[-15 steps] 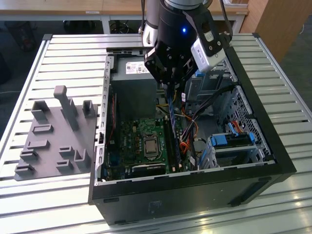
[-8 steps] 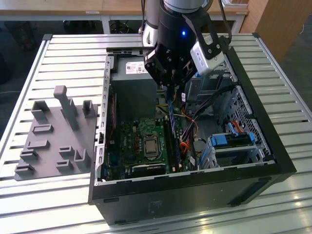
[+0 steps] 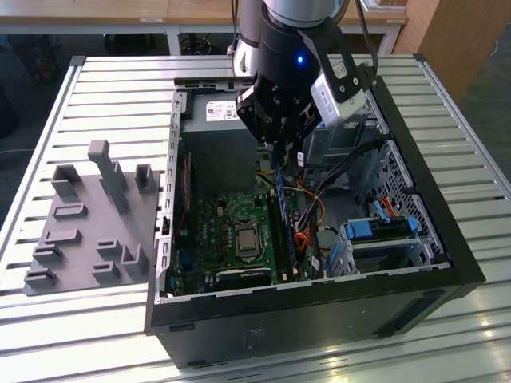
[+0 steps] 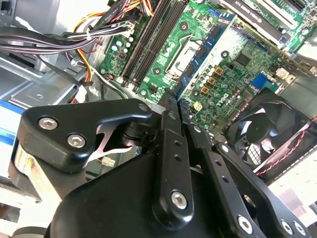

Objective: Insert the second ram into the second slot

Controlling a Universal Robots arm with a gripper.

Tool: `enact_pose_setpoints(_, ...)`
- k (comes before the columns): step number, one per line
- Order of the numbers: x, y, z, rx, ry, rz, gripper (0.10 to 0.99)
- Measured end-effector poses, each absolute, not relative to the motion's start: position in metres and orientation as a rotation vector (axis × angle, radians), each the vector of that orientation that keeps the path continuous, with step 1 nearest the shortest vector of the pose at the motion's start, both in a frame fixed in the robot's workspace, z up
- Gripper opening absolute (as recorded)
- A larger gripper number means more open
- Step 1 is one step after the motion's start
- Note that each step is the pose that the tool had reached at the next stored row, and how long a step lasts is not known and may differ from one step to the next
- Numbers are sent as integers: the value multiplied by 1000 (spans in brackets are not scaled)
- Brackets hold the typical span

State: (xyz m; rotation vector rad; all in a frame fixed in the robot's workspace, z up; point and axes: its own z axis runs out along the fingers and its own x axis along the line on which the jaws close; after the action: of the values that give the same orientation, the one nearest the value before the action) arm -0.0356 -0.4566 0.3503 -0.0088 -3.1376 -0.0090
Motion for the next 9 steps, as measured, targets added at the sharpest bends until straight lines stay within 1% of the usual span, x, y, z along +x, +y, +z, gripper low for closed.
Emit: enact_pose_setpoints(9,-36,-457,346,-9,-3138,-8,137)
